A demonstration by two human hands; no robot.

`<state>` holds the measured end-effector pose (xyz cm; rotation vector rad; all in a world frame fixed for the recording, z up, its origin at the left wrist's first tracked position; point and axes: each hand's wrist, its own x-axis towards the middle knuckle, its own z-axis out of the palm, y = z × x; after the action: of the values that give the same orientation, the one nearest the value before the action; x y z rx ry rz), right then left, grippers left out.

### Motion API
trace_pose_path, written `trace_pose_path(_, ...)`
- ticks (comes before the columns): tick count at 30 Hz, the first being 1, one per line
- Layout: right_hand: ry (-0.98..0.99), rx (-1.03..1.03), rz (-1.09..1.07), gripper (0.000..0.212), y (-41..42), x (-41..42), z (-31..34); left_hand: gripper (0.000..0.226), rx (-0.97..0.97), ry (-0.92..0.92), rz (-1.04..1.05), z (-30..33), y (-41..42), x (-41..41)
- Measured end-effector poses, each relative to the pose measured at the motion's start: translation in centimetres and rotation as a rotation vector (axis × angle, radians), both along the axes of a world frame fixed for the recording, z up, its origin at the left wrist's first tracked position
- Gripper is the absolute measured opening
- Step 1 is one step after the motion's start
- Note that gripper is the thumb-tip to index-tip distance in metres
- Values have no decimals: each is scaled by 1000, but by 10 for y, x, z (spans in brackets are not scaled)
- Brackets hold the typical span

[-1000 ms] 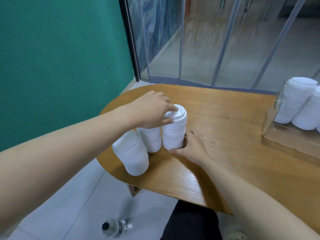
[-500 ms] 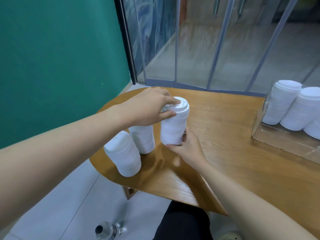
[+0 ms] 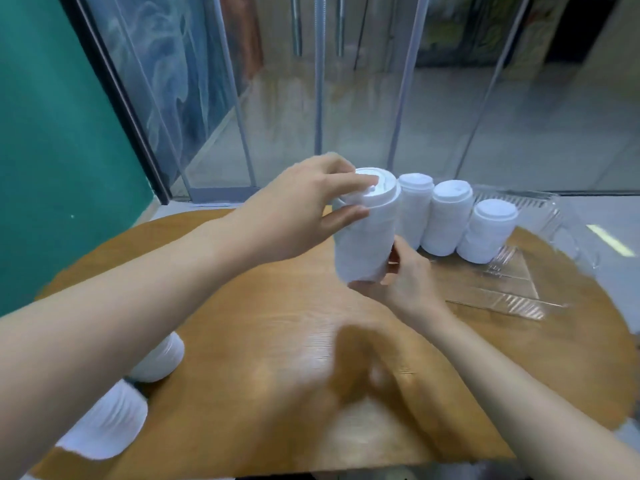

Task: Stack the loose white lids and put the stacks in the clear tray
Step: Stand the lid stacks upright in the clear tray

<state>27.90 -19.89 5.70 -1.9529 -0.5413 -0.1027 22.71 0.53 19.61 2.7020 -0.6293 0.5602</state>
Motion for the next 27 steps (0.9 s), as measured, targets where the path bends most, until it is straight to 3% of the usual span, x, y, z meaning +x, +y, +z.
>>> trace_pose_path(3,-12,-37,-36,70,-38,28,7,41,-41,-5,-44,0,-30,34)
trace_pose_path(10,59,-87,-119,69,-93,87,-10,38,69,-19,-70,-14,-80,106)
trace_pose_path(18,152,-206,11,65,-99,136,-34,37,177,41,-48,-40,-81,151)
trace_pose_path(27,212,-275,141,78,-105,166,-57,40,335,126,-25,-62,-88,173)
